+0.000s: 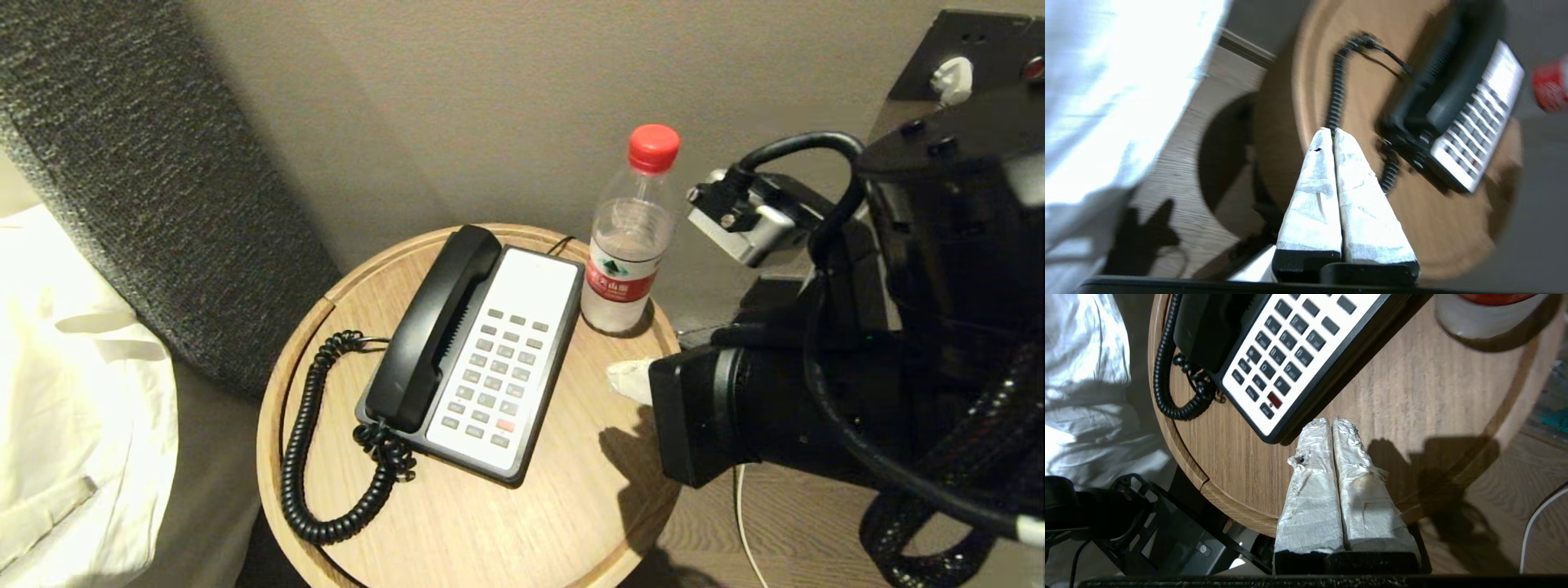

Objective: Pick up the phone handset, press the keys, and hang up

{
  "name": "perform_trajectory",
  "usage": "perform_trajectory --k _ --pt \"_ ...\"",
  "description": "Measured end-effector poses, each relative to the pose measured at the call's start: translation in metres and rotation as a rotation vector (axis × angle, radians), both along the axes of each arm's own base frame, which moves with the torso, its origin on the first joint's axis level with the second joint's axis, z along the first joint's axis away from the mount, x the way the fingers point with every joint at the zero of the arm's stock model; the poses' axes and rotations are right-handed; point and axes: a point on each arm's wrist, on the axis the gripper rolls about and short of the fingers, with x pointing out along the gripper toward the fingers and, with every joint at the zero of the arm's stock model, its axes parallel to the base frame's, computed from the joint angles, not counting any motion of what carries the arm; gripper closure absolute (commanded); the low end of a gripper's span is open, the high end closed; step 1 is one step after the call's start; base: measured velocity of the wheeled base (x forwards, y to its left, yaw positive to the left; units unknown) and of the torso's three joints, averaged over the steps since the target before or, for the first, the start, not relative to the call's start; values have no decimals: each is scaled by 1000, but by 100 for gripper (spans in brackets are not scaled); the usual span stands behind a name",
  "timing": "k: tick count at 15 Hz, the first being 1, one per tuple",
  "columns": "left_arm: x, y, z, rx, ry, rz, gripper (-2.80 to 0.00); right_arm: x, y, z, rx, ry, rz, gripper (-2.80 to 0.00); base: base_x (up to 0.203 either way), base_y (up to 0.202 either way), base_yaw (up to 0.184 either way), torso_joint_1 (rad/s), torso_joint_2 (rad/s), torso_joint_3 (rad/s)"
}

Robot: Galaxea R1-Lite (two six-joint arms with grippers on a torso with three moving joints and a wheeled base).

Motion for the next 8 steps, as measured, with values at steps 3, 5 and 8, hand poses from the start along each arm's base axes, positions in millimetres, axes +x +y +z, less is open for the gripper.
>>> perform_trajectory --k 3,5,8 --pt "-6 5 -10 9 0 144 0 -5 -9 4 15 -10 -3 0 0 0 0 0 0 0" --pt "-11 7 -27 33 17 196 0 -8 -15 6 22 -14 -3 0 0 0 0 0 0 0" --pt "-24 8 -52 97 22 196 0 -11 -20 7 32 -19 -2 0 0 0 0 0 0 0"
